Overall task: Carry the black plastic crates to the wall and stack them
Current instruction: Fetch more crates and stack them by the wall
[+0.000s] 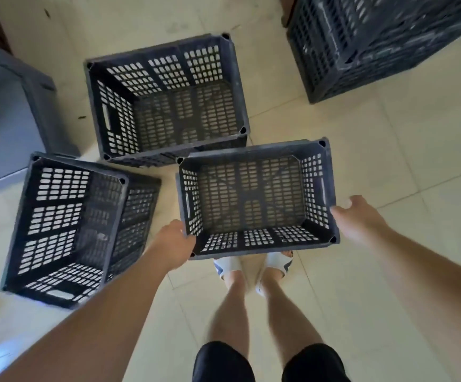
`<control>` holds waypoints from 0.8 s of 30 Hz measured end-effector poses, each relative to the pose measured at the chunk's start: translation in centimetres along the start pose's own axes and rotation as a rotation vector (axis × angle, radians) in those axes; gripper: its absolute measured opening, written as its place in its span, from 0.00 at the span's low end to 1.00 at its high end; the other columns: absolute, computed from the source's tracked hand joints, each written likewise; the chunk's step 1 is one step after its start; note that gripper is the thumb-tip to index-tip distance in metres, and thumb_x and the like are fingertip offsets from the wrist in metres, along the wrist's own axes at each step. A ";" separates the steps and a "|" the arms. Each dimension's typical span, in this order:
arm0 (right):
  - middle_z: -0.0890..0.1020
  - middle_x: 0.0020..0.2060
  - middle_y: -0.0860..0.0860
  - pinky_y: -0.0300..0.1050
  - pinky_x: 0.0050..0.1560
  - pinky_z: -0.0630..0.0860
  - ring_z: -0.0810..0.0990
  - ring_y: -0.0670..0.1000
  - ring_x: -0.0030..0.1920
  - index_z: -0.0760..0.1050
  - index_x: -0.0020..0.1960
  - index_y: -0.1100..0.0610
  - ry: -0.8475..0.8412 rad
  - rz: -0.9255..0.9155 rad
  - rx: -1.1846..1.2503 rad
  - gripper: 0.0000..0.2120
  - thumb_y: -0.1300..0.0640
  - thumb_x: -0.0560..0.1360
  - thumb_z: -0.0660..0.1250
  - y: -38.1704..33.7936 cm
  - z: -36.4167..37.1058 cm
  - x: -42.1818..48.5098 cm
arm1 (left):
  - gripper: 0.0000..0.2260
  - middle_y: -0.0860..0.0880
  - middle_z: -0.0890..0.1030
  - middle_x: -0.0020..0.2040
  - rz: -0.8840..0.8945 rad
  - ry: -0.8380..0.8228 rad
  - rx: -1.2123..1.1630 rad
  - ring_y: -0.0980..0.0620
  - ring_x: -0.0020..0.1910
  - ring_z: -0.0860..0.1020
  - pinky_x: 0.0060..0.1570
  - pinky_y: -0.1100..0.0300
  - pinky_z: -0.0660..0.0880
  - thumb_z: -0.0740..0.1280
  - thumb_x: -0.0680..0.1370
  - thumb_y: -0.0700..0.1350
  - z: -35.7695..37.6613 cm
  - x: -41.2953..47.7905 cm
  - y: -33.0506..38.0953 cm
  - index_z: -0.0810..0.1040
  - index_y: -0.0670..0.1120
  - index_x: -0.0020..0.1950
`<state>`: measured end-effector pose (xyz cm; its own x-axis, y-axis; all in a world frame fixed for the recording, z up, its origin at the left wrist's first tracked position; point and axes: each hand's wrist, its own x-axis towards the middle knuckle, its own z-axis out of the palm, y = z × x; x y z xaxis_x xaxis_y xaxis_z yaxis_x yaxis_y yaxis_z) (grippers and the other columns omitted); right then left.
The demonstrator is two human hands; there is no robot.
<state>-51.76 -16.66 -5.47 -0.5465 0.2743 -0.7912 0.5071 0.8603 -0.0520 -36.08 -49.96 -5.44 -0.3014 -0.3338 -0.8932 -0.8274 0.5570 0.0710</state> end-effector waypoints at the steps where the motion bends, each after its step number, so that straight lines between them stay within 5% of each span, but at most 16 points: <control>1: 0.77 0.66 0.62 0.47 0.46 0.71 0.78 0.62 0.54 0.62 0.77 0.60 0.006 0.014 0.012 0.27 0.51 0.81 0.61 0.0 1.3 1.9 | 0.19 0.43 0.79 0.61 -0.013 0.002 -0.003 0.44 0.52 0.79 0.39 0.54 0.75 0.60 0.82 0.47 0.7 2.1 -0.1 0.68 0.44 0.73; 4: 0.77 0.67 0.61 0.49 0.48 0.71 0.78 0.62 0.55 0.61 0.79 0.57 0.020 0.071 0.061 0.29 0.51 0.81 0.61 0.6 4.9 7.1 | 0.21 0.42 0.78 0.64 -0.054 0.010 -0.051 0.43 0.52 0.80 0.37 0.56 0.73 0.62 0.83 0.47 3.4 7.8 -0.3 0.66 0.43 0.76; 8: 0.73 0.68 0.61 0.57 0.54 0.78 0.78 0.65 0.59 0.61 0.76 0.59 0.108 0.096 0.054 0.29 0.51 0.79 0.64 1.6 8.5 13.0 | 0.27 0.39 0.70 0.74 -0.169 0.169 -0.105 0.36 0.66 0.75 0.60 0.43 0.77 0.61 0.82 0.51 5.7 13.8 -0.4 0.61 0.44 0.79; 11: 0.75 0.66 0.59 0.57 0.52 0.79 0.79 0.63 0.57 0.62 0.76 0.58 0.163 0.075 0.072 0.30 0.51 0.78 0.66 1.8 9.8 17.0 | 0.28 0.36 0.69 0.74 -0.286 0.257 -0.130 0.33 0.68 0.73 0.65 0.39 0.73 0.57 0.83 0.55 6.2 18.0 -0.4 0.60 0.41 0.78; 16: 0.79 0.58 0.56 0.45 0.40 0.74 0.79 0.59 0.48 0.67 0.70 0.57 0.159 0.050 0.199 0.19 0.52 0.81 0.61 1.5 11.1 22.6 | 0.22 0.46 0.83 0.57 -0.313 0.257 -0.664 0.44 0.54 0.81 0.61 0.47 0.77 0.61 0.82 0.56 6.6 23.6 -0.6 0.72 0.44 0.71; 20: 0.83 0.53 0.56 0.57 0.53 0.82 0.84 0.60 0.51 0.72 0.61 0.56 0.151 0.042 0.311 0.17 0.50 0.76 0.60 2.4 11.7 25.1 | 0.11 0.49 0.83 0.44 -0.294 0.261 -0.846 0.50 0.42 0.82 0.56 0.48 0.79 0.65 0.83 0.47 7.0 25.2 -1.2 0.78 0.44 0.61; 24: 0.83 0.50 0.56 0.63 0.52 0.83 0.84 0.63 0.48 0.71 0.53 0.52 0.154 0.024 0.309 0.12 0.48 0.73 0.59 4.2 11.6 25.9 | 0.08 0.47 0.79 0.42 -0.264 0.248 -0.827 0.51 0.36 0.78 0.48 0.49 0.78 0.66 0.81 0.50 6.7 24.1 -1.6 0.78 0.46 0.54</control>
<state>-56.06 -10.94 -33.24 -0.6143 0.3746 -0.6945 0.6861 0.6883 -0.2356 -38.88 -53.78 -30.10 -0.0680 -0.5812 -0.8109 -0.9318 -0.2535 0.2598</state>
